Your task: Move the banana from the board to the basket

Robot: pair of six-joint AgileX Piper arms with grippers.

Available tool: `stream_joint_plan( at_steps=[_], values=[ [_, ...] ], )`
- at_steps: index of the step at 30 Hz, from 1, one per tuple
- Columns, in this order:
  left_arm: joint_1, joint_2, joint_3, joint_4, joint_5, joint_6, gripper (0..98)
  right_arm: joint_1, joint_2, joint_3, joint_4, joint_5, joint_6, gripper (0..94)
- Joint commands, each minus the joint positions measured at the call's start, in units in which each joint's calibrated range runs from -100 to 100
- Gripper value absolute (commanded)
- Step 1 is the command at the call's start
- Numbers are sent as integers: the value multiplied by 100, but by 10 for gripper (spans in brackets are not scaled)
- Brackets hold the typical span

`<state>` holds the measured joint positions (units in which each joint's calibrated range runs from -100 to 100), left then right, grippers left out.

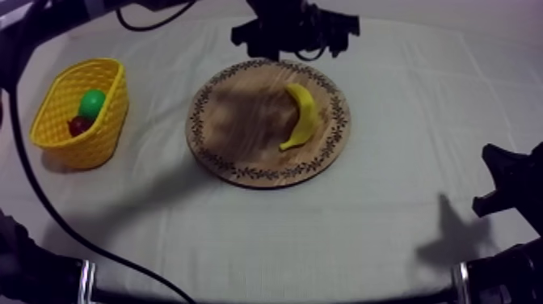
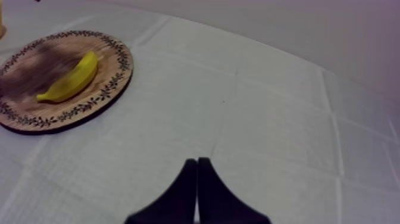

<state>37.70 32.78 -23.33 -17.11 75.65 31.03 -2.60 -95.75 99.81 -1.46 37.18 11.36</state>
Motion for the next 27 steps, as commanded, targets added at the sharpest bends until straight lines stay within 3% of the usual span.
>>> stream_joint_plan(
  at_steps=[1, 12, 27],
  values=[
    [-12, 222, -47, 44, 112, 1, 791, 0, 0, -3, 2, 0, -1, 3],
    [-48, 1224, -560, 418, 508, -33, 769, 0, 0, -3, 2, 0, -1, 3],
    [-134, 2309, -1586, 522, 455, 50, 738, 0, 0, -3, 2, 0, -1, 3]
  ],
)
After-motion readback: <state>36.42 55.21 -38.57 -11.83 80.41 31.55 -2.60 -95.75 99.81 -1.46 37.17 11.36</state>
